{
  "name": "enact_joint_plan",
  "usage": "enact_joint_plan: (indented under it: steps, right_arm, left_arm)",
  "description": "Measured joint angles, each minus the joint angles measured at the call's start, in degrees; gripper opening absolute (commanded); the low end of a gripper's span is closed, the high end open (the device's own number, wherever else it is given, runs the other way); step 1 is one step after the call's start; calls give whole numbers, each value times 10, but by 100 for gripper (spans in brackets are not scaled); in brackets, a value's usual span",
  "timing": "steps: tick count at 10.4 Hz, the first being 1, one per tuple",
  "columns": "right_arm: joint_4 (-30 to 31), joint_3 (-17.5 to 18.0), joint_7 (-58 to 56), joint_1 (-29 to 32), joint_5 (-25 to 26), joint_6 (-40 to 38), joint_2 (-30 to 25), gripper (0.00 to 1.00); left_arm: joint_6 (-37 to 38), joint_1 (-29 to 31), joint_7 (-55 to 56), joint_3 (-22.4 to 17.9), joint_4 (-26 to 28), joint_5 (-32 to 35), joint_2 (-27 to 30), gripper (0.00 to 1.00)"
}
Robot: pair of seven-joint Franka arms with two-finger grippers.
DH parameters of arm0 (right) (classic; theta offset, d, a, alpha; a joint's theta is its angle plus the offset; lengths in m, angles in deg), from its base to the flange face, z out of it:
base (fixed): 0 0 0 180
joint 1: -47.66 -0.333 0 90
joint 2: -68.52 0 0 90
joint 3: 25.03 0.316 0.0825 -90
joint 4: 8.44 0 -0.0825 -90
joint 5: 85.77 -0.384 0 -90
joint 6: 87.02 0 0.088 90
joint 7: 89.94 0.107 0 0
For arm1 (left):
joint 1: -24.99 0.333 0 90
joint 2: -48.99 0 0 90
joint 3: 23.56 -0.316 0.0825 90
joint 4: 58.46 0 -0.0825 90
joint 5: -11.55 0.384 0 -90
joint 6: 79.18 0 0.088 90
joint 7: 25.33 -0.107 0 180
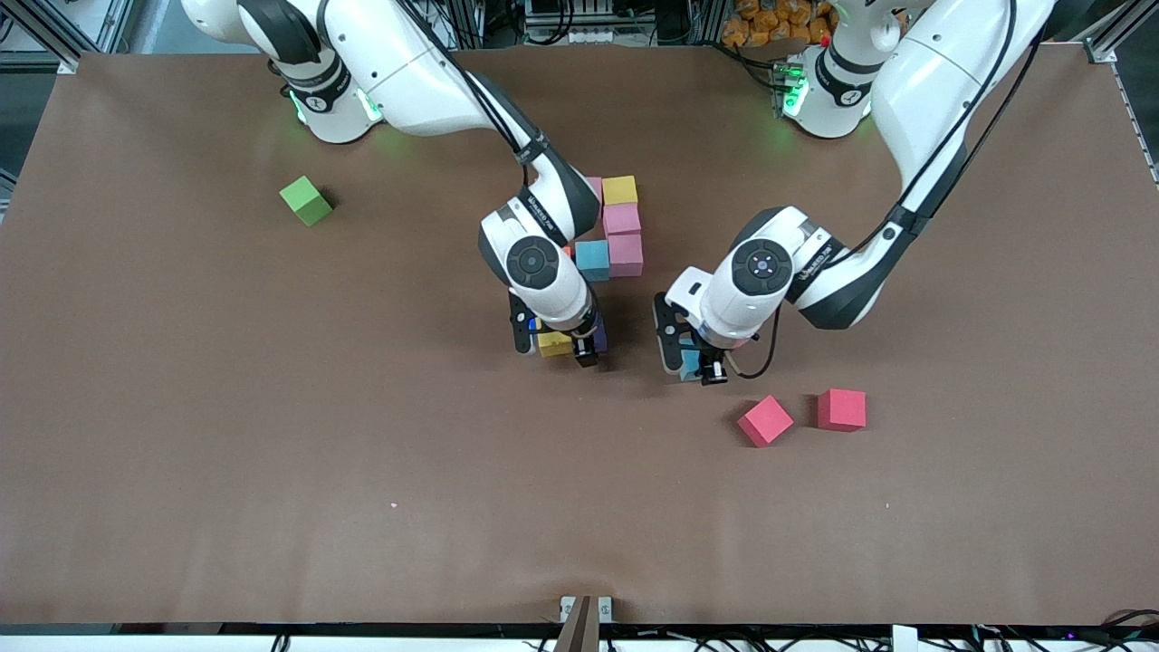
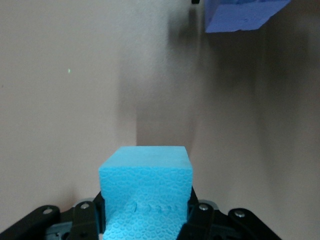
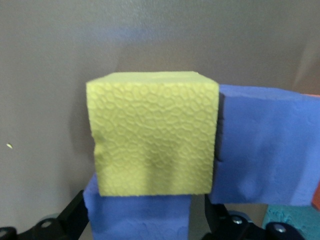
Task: Form number 2 with 11 blocks
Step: 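Carry the cyan cube with the left gripper toward the purple cubes, then lower the cyan cube beside purple while the right gripper withdraws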
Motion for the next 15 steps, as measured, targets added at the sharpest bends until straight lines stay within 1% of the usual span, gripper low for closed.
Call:
enact_joint_plan:
  steps: [3, 5, 9, 11, 15]
  right_arm:
    - [-3, -1, 3, -7, 1, 0, 0, 100]
    - [-6, -5, 3, -7, 3, -4, 0, 100]
    - [-16, -17, 5, -8, 33, -64, -11, 100]
    - [-21, -18, 5, -8, 34, -72, -23, 100]
    - [-22, -24, 5, -8, 34, -90, -49, 100]
  left_arm:
    - [0, -19, -10, 0, 0, 8, 0, 17]
    - [0, -19, -10, -1, 0, 10, 0, 17]
    - [0, -19, -10, -2, 0, 10, 0, 16]
    - [0, -21, -10, -2, 0, 10, 0, 15]
    - [0, -59, 3, -1, -1, 10, -6, 15]
